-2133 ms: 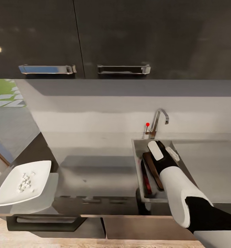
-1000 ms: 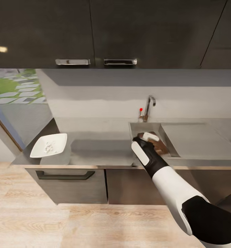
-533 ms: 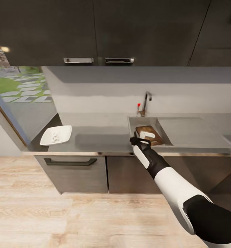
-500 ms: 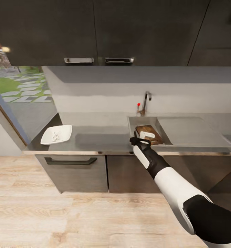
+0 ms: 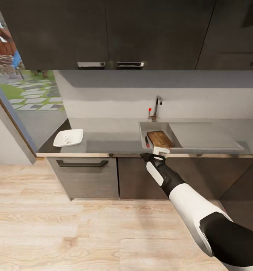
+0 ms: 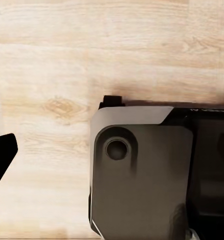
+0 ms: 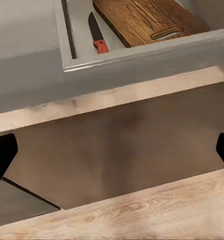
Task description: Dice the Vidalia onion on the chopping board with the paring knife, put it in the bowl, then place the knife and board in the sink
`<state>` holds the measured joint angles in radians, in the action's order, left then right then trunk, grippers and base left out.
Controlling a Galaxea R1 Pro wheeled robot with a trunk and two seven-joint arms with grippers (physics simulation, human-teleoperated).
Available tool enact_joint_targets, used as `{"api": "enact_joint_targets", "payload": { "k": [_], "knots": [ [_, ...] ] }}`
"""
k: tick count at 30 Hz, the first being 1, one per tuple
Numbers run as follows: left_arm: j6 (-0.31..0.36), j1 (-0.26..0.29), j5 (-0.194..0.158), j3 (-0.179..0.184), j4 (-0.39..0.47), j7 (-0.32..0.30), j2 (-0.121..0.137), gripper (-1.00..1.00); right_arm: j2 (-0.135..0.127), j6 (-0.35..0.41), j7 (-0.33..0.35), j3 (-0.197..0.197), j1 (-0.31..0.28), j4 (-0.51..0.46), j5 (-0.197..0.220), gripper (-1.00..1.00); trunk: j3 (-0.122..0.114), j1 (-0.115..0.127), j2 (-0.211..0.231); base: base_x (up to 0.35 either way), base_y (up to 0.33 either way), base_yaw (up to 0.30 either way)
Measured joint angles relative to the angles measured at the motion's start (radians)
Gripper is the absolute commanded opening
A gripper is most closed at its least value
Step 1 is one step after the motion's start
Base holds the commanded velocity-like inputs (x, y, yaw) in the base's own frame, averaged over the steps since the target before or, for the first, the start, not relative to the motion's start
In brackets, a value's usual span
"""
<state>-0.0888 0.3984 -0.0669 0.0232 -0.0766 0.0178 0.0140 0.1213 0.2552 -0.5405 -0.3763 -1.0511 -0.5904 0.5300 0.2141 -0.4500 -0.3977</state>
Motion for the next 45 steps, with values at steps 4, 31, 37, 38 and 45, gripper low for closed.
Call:
{"api": "enact_joint_targets", "payload": {
  "k": [4, 31, 37, 38, 45],
  "knots": [
    [0.0, 0.0, 0.0, 0.0, 0.0, 0.0, 0.0, 1.0, -0.001, -0.101, 0.107, 0.002, 0.0, 0.123, -0.001, 1.0, 0.0, 0.0, 0.0, -0.334, 0.0, 0.0],
    [-0.124, 0.001, 0.004, 0.001, 0.099, -0.002, 0.02, 1.0, -0.12, -0.806, 0.468, 0.008, 0.688, 0.569, -0.174, 1.0, -0.007, 0.001, -0.001, -0.029, 0.0, 0.0],
    [-0.125, 0.001, 0.004, 0.001, 0.093, -0.002, 0.025, 1.0, -0.122, -0.807, 0.468, 0.008, 0.688, 0.571, -0.173, 1.0, -0.016, 0.001, -0.001, 0.0, 0.0, 0.0],
    [-0.125, 0.001, 0.004, 0.001, 0.091, -0.002, 0.027, 1.0, -0.123, -0.807, 0.467, 0.008, 0.688, 0.571, -0.171, 1.0, -0.018, 0.001, -0.001, 0.0, 0.0, 0.0],
    [-0.117, 0.0, 0.002, 0.0, 0.036, 0.001, 0.055, 1.0, -0.149, -0.788, 0.465, 0.009, 0.719, 0.576, -0.155, 1.0, -0.029, 0.001, 0.0, 0.0, 0.0, 0.0]
  ]
}}
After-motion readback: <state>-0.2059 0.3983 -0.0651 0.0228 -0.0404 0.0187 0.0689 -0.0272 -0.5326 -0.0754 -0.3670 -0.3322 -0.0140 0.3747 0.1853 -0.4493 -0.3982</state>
